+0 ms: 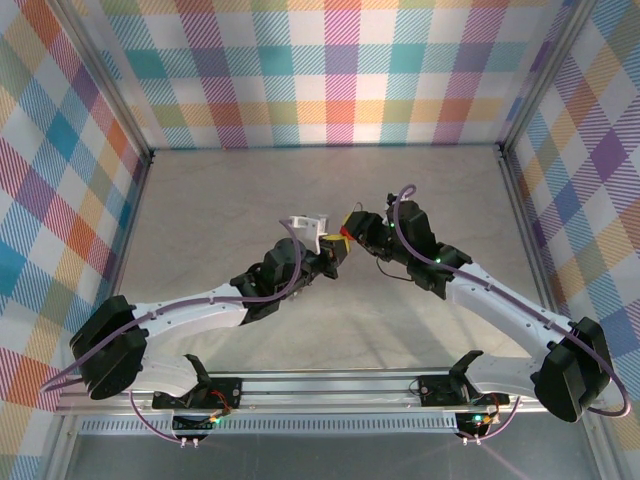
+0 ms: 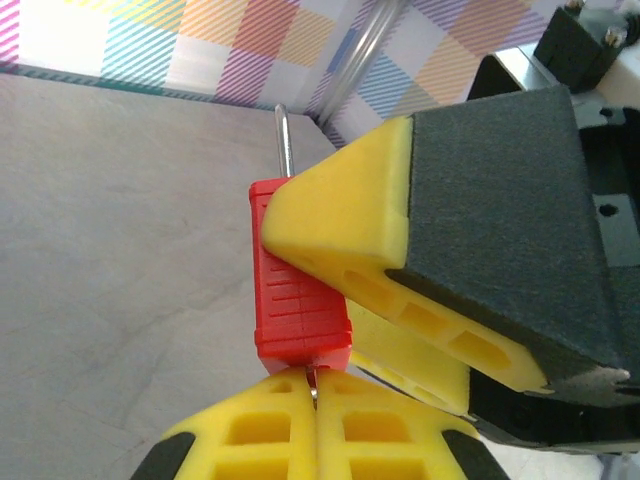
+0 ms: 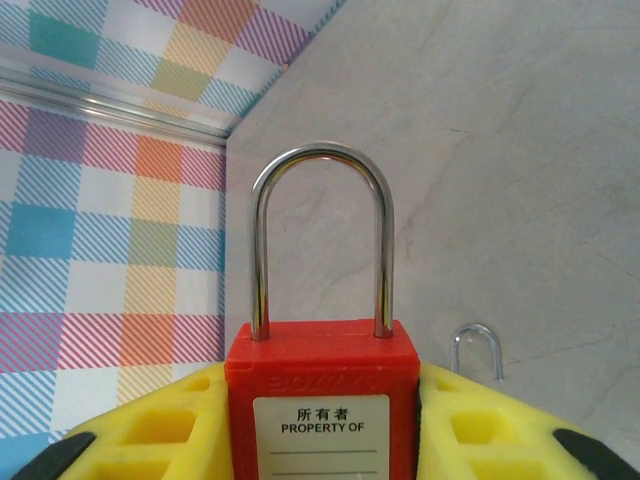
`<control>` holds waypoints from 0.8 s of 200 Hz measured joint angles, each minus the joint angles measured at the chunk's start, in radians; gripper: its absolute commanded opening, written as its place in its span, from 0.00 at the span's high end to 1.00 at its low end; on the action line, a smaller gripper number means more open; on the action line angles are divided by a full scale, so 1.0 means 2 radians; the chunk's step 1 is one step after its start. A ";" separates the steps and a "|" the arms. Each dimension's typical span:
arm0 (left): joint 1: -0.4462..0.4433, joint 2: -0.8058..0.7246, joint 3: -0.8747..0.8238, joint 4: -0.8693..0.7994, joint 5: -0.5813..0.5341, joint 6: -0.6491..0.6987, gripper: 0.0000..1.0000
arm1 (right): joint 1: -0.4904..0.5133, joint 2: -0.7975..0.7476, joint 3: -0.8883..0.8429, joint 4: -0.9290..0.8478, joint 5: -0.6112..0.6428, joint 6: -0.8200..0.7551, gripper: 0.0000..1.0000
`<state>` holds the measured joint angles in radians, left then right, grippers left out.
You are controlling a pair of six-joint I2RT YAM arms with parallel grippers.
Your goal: Unlock with the key
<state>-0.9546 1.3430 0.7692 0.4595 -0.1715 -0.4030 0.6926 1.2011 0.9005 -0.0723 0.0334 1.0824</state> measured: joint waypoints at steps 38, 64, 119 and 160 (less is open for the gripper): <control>-0.057 0.023 0.035 -0.075 -0.110 0.096 1.00 | 0.000 0.020 0.025 -0.070 -0.008 -0.014 1.00; -0.098 0.057 0.055 -0.104 -0.202 0.176 1.00 | 0.000 0.033 0.030 -0.101 -0.013 -0.022 1.00; -0.154 0.109 0.069 -0.089 -0.318 0.312 1.00 | -0.002 0.042 0.031 -0.145 -0.028 -0.026 1.00; -0.166 0.121 0.072 -0.066 -0.342 0.369 1.00 | -0.008 0.042 0.034 -0.152 -0.041 -0.028 1.00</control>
<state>-1.2873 1.5845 0.9134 0.3271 -0.8555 0.3340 0.6762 1.2846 0.9676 -0.3767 -0.0490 1.0271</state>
